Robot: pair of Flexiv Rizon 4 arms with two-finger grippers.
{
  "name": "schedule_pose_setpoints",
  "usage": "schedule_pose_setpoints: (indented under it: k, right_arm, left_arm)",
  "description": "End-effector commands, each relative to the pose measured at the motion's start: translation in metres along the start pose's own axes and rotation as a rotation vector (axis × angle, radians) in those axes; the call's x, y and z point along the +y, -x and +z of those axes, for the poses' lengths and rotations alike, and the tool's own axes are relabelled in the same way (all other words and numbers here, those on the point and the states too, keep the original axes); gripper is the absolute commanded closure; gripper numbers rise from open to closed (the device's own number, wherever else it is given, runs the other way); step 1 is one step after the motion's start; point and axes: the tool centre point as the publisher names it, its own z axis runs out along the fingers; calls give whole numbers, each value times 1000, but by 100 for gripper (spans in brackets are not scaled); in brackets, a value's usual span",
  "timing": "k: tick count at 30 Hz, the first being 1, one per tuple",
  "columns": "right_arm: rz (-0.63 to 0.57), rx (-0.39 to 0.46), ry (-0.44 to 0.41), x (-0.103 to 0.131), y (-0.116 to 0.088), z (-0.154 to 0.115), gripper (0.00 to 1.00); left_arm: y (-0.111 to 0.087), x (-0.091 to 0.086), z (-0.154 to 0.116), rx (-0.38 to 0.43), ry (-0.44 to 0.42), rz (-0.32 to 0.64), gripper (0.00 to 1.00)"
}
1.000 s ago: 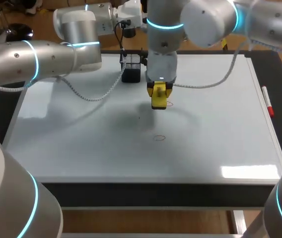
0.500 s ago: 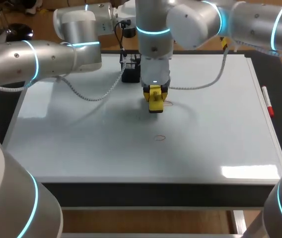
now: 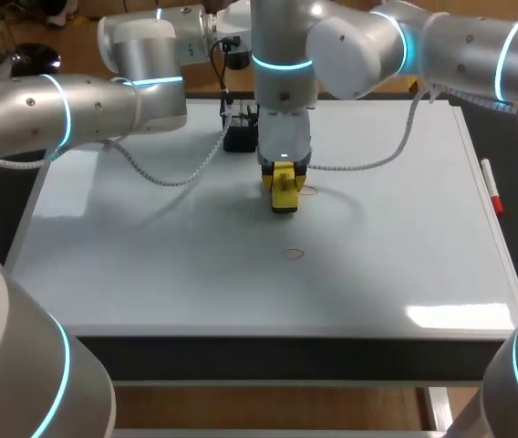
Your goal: Pick up the inspection probe, press it on each red-marked spot on the whiteboard one by one, put down the probe, pick up the eraser, and wipe off all the red marks.
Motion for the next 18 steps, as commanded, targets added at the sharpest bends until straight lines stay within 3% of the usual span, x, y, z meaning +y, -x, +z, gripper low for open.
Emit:
schedule_pose_setpoints:
  k: [1,18]
  right_arm:
    - [-5,-4,3,-2,-2,2,100]
    - [23,-15,27,-3,-15,11,100]
  left_arm:
    - [1,-1,1,2,0,-1,100]
    - [1,-1,1,2,0,-1,100]
